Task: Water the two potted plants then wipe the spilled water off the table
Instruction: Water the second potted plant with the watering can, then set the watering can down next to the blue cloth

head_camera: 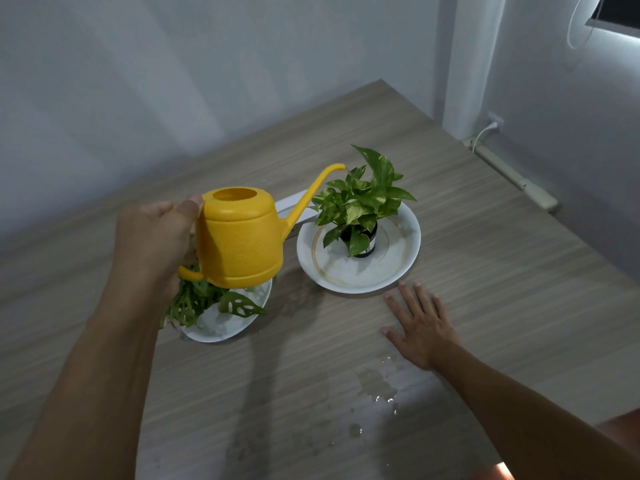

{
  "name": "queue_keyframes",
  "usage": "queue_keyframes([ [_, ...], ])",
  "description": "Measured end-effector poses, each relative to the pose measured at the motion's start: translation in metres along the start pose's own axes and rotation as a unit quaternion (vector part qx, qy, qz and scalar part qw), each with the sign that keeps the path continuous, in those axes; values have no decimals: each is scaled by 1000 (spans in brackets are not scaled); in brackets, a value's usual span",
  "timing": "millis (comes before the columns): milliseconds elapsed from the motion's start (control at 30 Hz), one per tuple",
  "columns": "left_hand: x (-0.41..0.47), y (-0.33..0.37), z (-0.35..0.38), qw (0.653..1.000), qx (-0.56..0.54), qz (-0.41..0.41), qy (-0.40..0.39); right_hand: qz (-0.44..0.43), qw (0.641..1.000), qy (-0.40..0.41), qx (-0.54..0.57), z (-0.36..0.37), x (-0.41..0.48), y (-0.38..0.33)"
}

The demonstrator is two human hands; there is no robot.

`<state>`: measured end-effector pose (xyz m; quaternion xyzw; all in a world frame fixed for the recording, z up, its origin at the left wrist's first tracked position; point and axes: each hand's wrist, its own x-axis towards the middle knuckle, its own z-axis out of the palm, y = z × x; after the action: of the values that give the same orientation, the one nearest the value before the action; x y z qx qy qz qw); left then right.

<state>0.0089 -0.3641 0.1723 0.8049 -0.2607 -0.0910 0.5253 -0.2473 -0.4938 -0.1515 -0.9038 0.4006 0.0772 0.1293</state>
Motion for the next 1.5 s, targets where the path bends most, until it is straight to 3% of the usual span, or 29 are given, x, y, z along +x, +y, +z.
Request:
queue_keyframes([
  [233,-35,-52,-33,980,-178,-68,48,-2,1000,-10,12,-8,-10,-6],
  [400,-65,-81,-74,969,-225,-79,63,-10,1000,6,24,-19,-25,-25],
  [767,-141,-143,-177,949,-195,-123,216,-80,994,53,45,-22,-58,-126],
  [1000,-180,-192,-215,924,-156,-189,293,-158,986,17,55,-1,-82,-229],
  [1200,-189,-240,-236,921,-133,-200,308,-203,977,0,68,24,-91,-317],
  [1500,-182,-305,-237,917,-137,-215,307,-218,974,-15,55,56,-86,-382],
])
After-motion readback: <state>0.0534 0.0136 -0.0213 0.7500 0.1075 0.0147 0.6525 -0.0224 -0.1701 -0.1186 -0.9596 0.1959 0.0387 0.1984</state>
